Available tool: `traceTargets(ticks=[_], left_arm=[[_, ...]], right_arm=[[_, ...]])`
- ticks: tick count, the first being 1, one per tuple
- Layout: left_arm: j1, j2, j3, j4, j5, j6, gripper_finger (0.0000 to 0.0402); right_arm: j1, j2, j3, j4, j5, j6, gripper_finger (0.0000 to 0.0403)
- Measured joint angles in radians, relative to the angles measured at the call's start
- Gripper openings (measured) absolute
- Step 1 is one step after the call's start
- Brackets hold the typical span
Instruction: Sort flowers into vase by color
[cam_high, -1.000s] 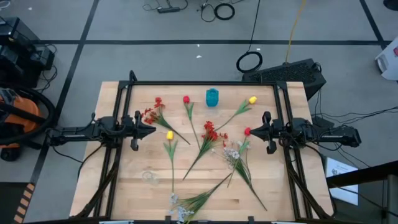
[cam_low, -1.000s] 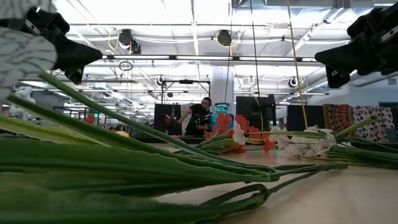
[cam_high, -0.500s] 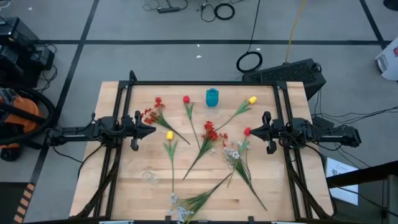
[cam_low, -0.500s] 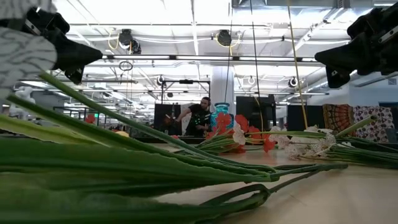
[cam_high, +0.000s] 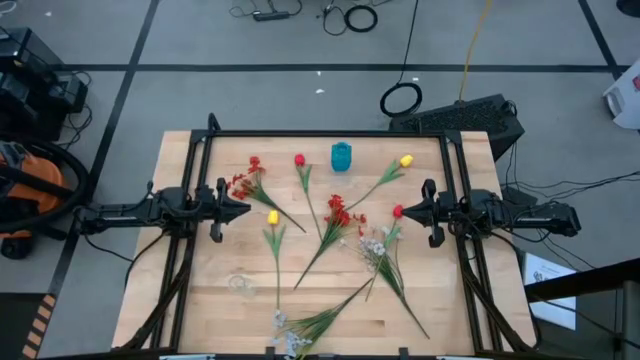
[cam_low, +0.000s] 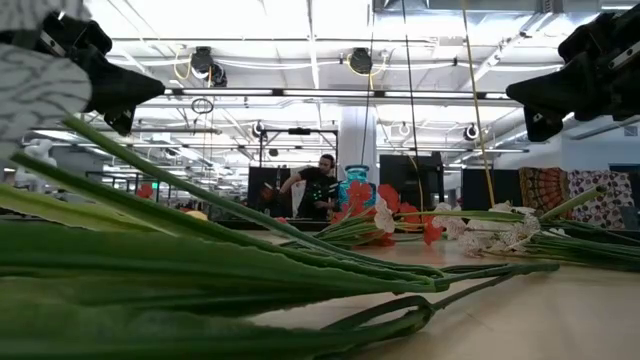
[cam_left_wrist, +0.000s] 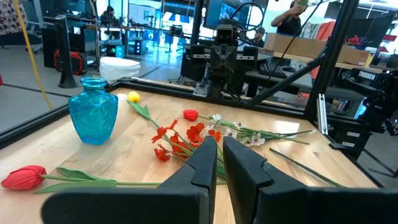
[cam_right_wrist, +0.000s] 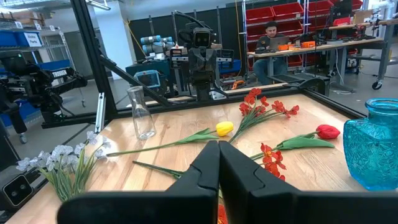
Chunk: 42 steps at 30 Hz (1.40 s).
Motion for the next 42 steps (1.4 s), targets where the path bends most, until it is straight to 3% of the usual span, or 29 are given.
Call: traceTargets(ticks=[6,14,18,23,27,32,42], left_arm=[[0.0,0.0,0.0,0.0,0.0,0.0,0.0034],[0.0,0.0,0.0,0.0,0.0,0.0,0.0034],[0.0,0.0,0.0,0.0,0.0,0.0,0.0034],[0.0,0.0,0.0,0.0,0.0,0.0,0.0034],[0.0,0.0,0.0,0.0,0.0,0.0,0.0034],[0.0,0.0,0.0,0.0,0.0,0.0,0.0034],[0.0,0.0,0.0,0.0,0.0,0.0,0.0034]], right_arm=[[0.0,0.0,0.0,0.002,0.02,0.024,0.0],[0.0,0.0,0.001,0.008,0.08,0.281,0.0],[0.0,0.007,0.001,0.008,0.087,0.319,0.0],[0.0,0.084,0.003,0.024,0.251,0.378,0.0],[0.016,0.202,0.031,-0.025,0.396,0.475,0.0],[0.066,0.423,0.147,-0.17,0.495,0.654,0.0],[0.136,1.028,0.663,-0.823,0.544,1.115,0.0]])
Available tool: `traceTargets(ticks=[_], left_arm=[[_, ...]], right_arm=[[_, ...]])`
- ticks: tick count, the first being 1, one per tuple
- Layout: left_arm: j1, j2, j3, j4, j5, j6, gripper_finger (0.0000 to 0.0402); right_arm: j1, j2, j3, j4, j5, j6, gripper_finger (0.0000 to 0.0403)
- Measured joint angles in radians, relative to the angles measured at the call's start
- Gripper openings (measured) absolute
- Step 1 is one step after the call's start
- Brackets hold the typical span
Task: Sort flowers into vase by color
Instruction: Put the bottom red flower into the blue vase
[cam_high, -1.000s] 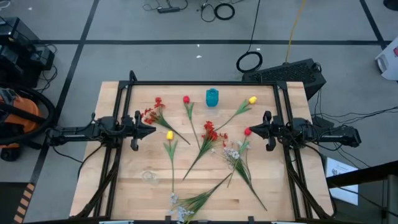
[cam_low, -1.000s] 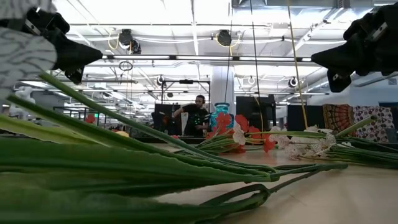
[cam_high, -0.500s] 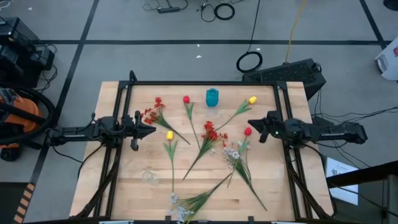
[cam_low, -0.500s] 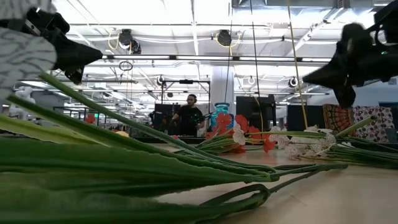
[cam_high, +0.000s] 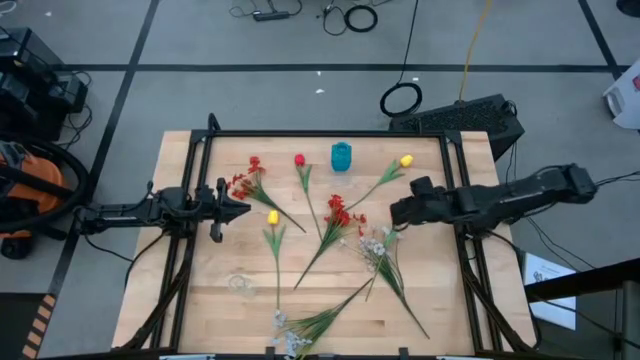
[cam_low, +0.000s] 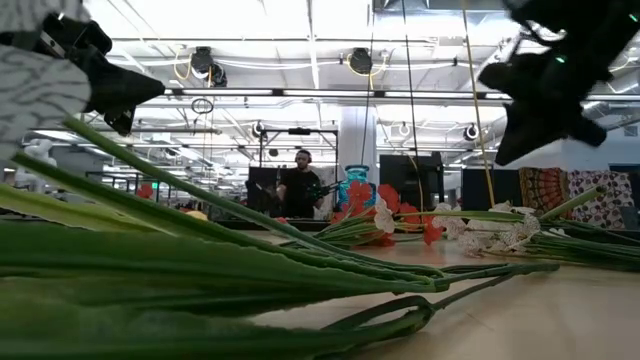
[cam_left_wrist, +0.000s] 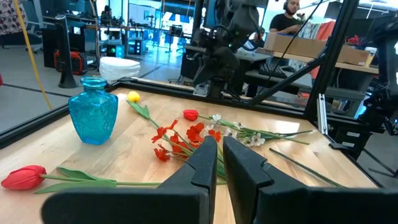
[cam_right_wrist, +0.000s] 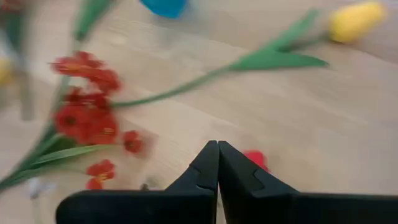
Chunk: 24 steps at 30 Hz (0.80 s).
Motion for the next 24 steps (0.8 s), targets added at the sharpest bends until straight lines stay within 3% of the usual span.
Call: traceTargets(ticks=[4,7,14,24], left_arm=[[0.0,0.0,0.0,0.0,0.0,0.0,0.0034],[0.0,0.0,0.0,0.0,0.0,0.0,0.0034],[0.0,0.0,0.0,0.0,0.0,0.0,0.0034],[0.0,0.0,0.0,0.0,0.0,0.0,0.0034]], right_arm=[[0.01,0.187,0.199,-0.268,-0.048,0.187,0.0],[0.011,0.277,0.291,-0.374,-0.12,0.298,0.0],[0.003,0.376,0.345,-0.4,-0.262,0.398,0.0004],[-0.01,0.484,0.345,-0.352,-0.285,0.484,0.006]])
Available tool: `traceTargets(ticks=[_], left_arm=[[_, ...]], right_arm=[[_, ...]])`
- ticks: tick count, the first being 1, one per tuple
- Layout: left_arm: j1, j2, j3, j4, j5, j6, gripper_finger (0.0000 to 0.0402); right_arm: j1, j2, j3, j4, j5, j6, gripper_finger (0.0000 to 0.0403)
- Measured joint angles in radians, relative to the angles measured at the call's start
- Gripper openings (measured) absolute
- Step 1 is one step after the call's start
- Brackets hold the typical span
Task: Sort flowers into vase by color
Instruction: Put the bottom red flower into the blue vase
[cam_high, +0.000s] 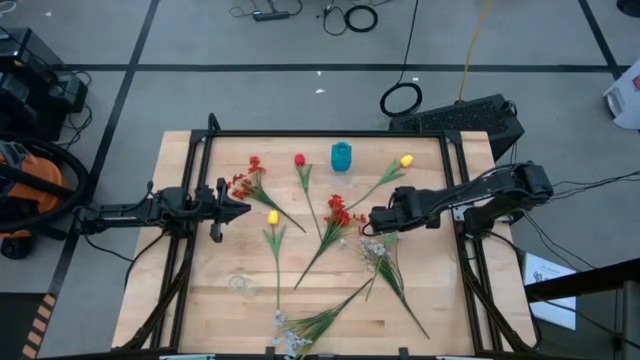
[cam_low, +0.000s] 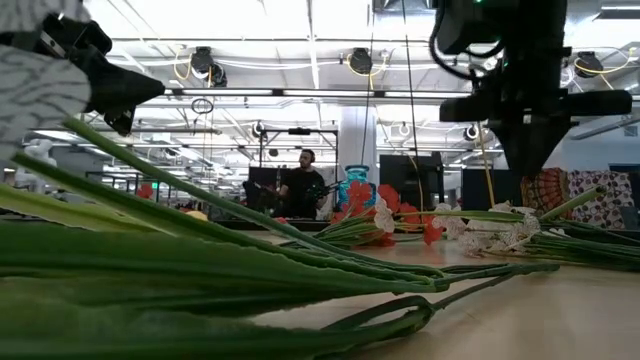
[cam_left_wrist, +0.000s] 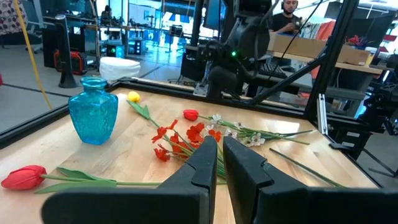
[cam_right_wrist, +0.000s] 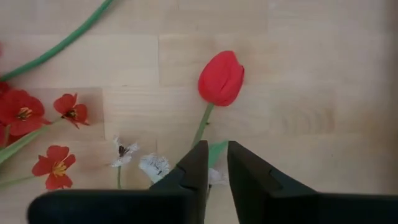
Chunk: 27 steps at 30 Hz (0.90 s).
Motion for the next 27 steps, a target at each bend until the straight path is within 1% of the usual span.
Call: traceTargets(ticks=[6,10,14,17,27], left_arm=[[0.0,0.0,0.0,0.0,0.0,0.0,0.0034],[0.0,0.0,0.0,-0.002,0.0,0.0,0.0034],[0.0,0.0,0.0,-0.002,0.0,0.0,0.0034],[0.0,0.0,0.0,-0.002,0.0,0.0,0.0034],[0.0,0.0,0.0,-0.003,0.0,0.0,0.0034]], right_arm=[[-0.018,0.047,-0.029,0.069,-0.004,-0.007,0.0092],[-0.027,0.047,-0.11,0.226,-0.025,-0.005,0.0103],[-0.029,0.047,-0.18,0.286,-0.032,0.05,0.0105],[-0.025,0.047,-0.197,0.291,-0.031,0.084,0.0105],[-0.026,0.046,-0.202,0.333,-0.021,0.028,0.0102]])
